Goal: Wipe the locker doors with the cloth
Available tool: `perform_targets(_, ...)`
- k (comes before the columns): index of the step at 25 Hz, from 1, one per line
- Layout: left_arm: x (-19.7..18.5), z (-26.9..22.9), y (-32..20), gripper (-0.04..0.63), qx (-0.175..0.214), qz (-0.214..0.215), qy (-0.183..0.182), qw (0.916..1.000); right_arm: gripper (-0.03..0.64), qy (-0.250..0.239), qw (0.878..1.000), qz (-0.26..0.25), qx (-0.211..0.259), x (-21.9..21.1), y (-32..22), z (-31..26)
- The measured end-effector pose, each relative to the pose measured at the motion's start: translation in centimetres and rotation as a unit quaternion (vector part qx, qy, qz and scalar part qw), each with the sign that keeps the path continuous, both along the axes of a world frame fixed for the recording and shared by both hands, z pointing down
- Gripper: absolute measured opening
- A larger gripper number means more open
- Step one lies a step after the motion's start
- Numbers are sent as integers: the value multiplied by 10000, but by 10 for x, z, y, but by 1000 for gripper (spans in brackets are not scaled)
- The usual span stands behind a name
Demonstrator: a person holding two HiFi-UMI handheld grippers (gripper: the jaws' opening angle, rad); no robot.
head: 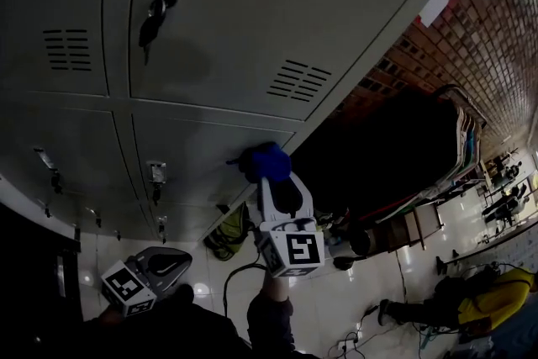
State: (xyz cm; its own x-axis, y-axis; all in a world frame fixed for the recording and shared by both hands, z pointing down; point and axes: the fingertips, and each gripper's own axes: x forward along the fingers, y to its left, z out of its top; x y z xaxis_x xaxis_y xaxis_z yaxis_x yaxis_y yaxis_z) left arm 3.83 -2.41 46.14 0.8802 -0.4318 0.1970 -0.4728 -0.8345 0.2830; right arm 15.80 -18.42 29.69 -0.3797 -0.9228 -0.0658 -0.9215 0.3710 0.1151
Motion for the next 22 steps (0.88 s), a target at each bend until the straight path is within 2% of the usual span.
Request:
perform_targets(5,7,0,-4,-3,72,-144,-62,9999,120,16,10000,89,40,19,-2,4)
perform_targets(14,-1,0,2,-3,70,-301,-16,9995,120,-77,9997,222,84,15,4,1)
perform_targets(17,-9,-1,5,-3,70,-293,10,9995,119,-224,9995,153,185,2,14,-5)
perform_targets(22,-31,-3,8,-3,147,-204,54,9997,118,-199,9988,-297,335,-51,32,-18)
